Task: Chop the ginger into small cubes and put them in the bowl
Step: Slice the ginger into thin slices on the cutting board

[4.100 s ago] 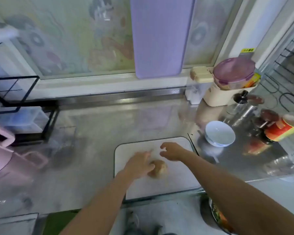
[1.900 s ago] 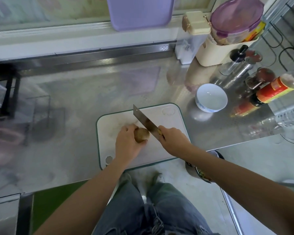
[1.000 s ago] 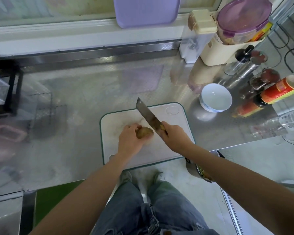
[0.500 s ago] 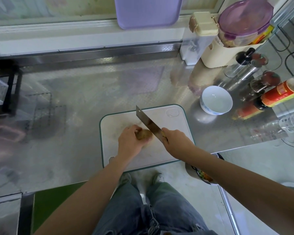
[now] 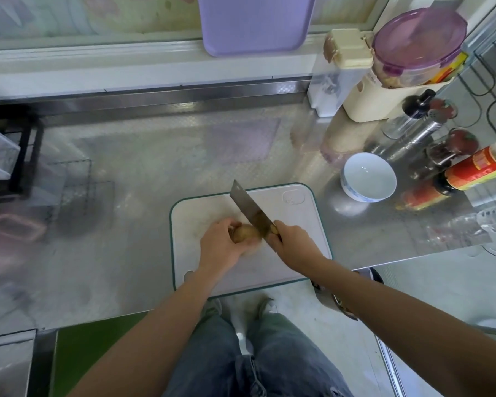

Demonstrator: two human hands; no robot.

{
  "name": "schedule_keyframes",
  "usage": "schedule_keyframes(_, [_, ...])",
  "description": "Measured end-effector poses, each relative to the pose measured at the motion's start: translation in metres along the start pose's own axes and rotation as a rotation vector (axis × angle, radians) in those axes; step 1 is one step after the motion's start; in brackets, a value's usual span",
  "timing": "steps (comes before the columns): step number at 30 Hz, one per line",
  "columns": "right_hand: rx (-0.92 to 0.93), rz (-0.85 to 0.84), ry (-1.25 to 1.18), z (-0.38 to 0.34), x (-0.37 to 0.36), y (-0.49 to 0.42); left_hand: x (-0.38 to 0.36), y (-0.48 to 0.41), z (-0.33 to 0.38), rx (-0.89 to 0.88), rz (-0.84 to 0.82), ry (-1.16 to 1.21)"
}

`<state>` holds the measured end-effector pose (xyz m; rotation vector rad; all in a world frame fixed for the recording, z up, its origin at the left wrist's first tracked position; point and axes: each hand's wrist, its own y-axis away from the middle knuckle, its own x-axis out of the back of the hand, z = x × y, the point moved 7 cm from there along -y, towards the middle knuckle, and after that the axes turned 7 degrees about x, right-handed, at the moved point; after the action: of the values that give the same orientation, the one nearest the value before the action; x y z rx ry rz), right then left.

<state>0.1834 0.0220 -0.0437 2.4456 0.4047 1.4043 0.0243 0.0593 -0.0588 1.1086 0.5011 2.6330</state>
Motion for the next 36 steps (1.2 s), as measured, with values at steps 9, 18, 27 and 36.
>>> schedule_keyframes(9, [0.067, -0.010, 0.102, -0.017, 0.023, 0.011, 0.001, -0.003, -0.001, 0.002, 0.009, -0.015])
schedule_keyframes(18, [-0.010, -0.068, 0.106, -0.009, 0.006, 0.015, 0.001, -0.003, 0.000, 0.020, 0.002, -0.006])
schedule_keyframes(27, [-0.096, -0.063, -0.003, 0.003, -0.019, 0.001, -0.001, -0.002, -0.003, 0.022, -0.008, 0.006])
schedule_keyframes(36, [0.013, 0.019, 0.019, -0.006, 0.024, 0.009, 0.002, 0.000, -0.001, -0.006, 0.006, 0.008])
